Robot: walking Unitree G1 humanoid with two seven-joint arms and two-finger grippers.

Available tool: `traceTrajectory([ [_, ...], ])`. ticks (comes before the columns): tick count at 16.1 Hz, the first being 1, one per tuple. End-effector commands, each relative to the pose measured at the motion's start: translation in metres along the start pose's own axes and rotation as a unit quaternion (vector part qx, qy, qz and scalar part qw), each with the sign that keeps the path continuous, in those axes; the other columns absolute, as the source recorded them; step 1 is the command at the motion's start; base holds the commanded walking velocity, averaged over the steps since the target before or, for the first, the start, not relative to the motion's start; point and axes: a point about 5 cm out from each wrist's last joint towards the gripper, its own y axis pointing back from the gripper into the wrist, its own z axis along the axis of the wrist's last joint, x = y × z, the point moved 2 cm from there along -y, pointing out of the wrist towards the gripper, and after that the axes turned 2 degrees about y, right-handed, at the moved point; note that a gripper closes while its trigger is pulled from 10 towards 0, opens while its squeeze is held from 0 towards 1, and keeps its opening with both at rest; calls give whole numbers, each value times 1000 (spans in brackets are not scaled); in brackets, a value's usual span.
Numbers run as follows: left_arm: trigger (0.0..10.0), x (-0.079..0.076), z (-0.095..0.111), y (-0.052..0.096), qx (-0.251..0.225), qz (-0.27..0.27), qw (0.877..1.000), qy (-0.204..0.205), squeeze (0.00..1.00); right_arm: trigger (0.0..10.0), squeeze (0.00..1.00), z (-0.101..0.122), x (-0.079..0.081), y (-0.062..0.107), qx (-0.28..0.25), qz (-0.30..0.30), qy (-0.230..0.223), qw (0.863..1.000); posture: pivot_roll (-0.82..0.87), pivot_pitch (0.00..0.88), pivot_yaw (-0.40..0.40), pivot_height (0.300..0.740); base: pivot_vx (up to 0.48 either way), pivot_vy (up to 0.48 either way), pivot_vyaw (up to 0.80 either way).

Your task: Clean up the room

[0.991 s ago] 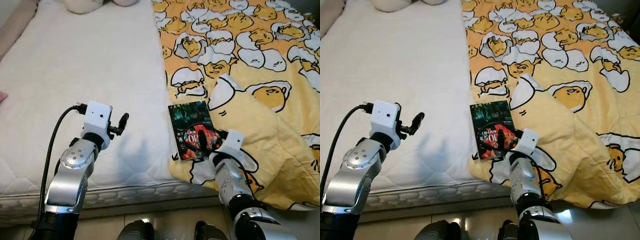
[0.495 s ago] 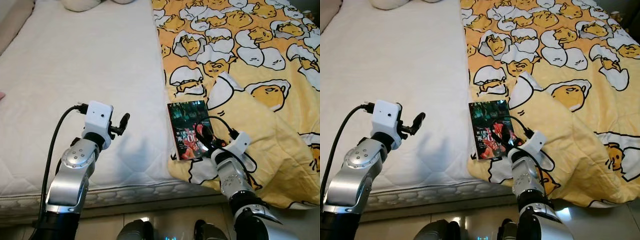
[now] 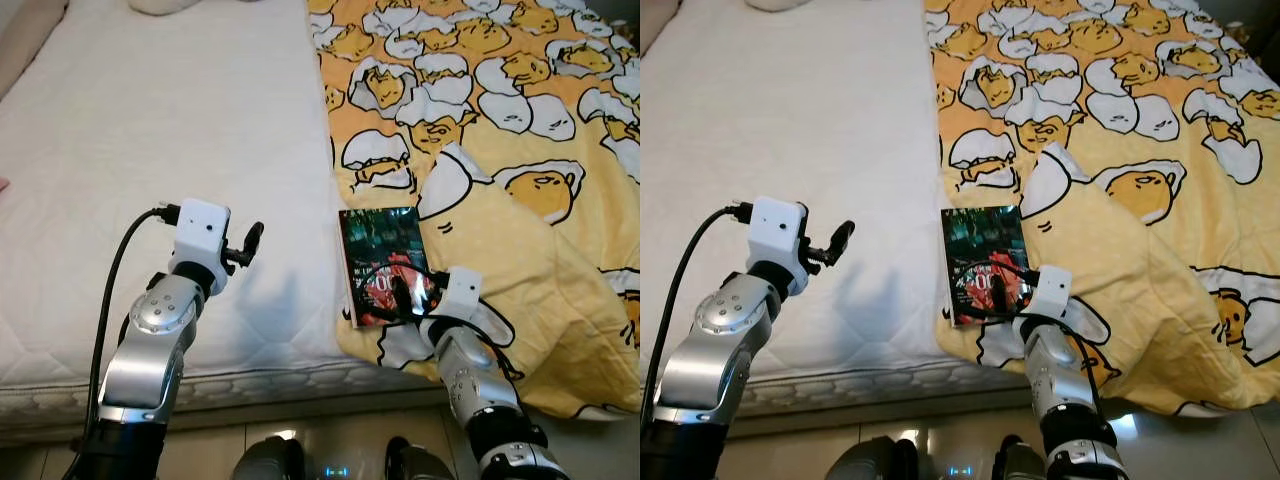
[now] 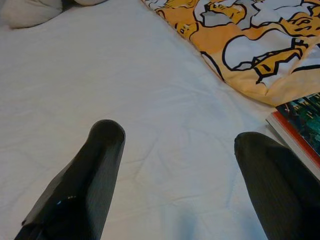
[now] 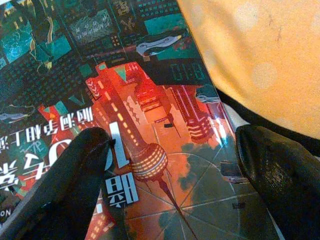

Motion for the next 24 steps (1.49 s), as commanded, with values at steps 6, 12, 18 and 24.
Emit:
traceTrajectory([
  [6,10000,0,-2,-2,1,3,1000,0,0,0,0,-33,5,18,69,4,-97,993,104,171,63,740,0,0,0],
  [12,10000,-1,-3,-5,0,2,1000,-2,0,0,0,-21,22,15,59,53,-160,984,107,149,62,740,0,0,0],
  [18,10000,-2,-3,-7,-3,3,1000,0,0,0,0,8,43,20,11,107,-77,991,92,134,53,740,0,0,0],
  [24,10000,-5,-4,-11,-4,1,1000,3,0,0,0,8,44,24,10,105,-89,990,81,131,53,740,0,0,0],
])
